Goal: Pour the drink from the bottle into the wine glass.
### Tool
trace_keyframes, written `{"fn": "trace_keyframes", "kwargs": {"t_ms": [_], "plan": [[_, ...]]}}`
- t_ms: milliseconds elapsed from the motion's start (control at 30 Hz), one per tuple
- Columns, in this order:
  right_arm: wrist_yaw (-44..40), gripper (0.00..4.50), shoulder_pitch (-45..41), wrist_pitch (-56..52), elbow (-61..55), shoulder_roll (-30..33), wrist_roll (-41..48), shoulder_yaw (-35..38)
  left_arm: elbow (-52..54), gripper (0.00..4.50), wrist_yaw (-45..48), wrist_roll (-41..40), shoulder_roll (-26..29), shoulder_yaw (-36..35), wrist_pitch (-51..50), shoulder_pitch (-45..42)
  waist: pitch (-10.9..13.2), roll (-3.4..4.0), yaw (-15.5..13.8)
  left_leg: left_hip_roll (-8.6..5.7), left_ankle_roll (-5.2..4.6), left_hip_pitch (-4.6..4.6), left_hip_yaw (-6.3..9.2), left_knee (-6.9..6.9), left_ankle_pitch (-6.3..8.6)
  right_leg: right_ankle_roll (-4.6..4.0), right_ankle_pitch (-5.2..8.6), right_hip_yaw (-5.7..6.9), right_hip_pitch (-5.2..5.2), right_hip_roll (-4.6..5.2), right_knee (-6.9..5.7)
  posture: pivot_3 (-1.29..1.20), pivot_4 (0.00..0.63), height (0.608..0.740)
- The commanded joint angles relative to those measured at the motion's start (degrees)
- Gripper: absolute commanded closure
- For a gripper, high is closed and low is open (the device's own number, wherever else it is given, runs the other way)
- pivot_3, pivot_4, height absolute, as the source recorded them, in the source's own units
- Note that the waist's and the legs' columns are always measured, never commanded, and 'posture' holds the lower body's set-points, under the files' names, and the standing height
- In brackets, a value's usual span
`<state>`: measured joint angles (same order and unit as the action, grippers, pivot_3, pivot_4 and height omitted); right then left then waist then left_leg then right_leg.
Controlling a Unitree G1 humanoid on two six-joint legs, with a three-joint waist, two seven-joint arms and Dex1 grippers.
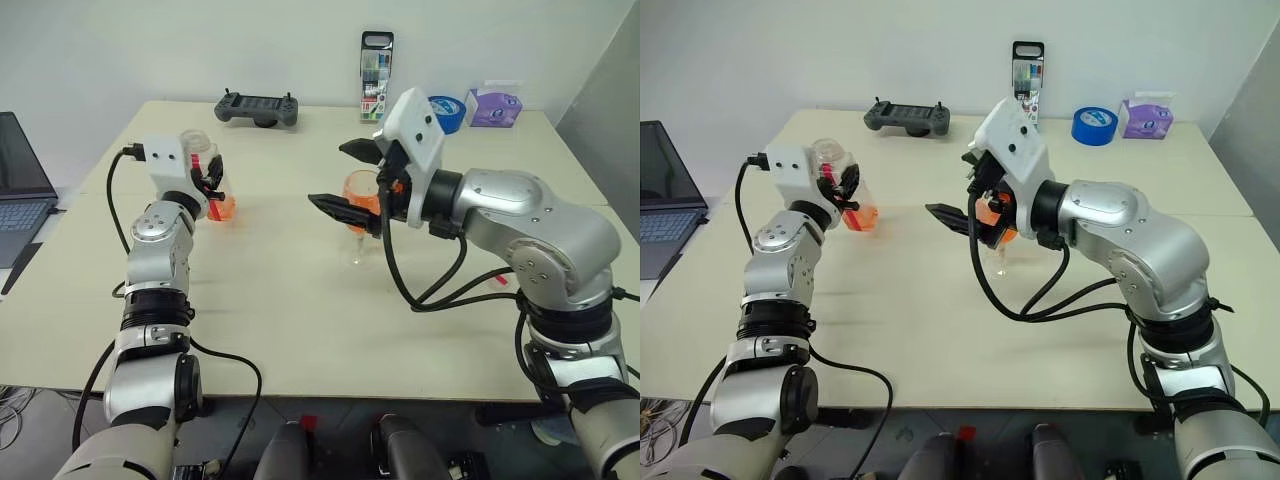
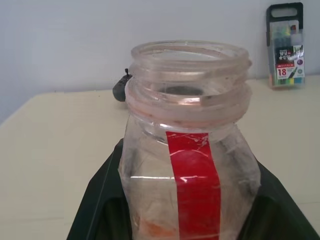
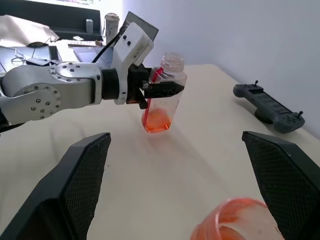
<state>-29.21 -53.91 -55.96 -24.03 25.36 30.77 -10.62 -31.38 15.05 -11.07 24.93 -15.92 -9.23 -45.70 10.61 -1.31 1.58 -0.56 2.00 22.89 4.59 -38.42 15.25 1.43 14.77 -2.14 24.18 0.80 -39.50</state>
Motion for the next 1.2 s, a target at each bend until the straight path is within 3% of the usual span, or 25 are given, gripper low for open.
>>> {"fn": "trace_keyframes", "kwargs": {"t_ms": [33, 533, 800, 1200], "plan": [[-2.74, 0.00, -1.84, 0.83, 0.31, -0.79, 1.05, 0.40, 3.04, 2.69, -0.05, -1.51, 0.31, -1.16, -0.06, 0.08, 0.00, 0.00, 0.05, -0.01, 0.00, -0.01, -0.01, 0.00, 0.00, 0.00, 0.00, -0.01, 0.00, 0.01, 0.00, 0.00, 0.150, 0.740], [-4.77, 0.00, -2.18, 0.30, 1.95, -1.80, -0.62, -0.03, 2.45, 2.69, 3.24, -2.52, -0.71, 0.29, 2.93, 3.75, 0.00, -0.01, 0.11, 0.00, 0.00, -0.02, 0.00, 0.02, 0.01, 0.00, 0.00, -0.01, 0.01, 0.02, 0.00, 0.00, 0.150, 0.740], [-5.15, 0.00, -1.31, -0.30, 1.38, -0.57, 0.13, 1.23, 4.15, 0.17, 2.50, -0.89, -0.99, 1.50, 3.08, 6.96, -0.01, -0.01, 0.14, 0.01, 0.00, -0.04, 0.00, 0.04, 0.01, 0.00, 0.00, -0.01, 0.01, 0.03, 0.00, 0.00, 0.150, 0.740], [-5.57, 0.00, -1.15, 0.47, 1.31, 0.22, -0.36, 1.28, 8.46, 0.04, 1.26, -0.81, -0.78, 1.95, 1.16, 10.22, 0.00, -0.01, 0.13, 0.02, -0.01, -0.04, -0.01, 0.09, 0.01, 0.00, 0.00, -0.01, 0.01, 0.04, 0.06, 0.00, 0.150, 0.740]]}}
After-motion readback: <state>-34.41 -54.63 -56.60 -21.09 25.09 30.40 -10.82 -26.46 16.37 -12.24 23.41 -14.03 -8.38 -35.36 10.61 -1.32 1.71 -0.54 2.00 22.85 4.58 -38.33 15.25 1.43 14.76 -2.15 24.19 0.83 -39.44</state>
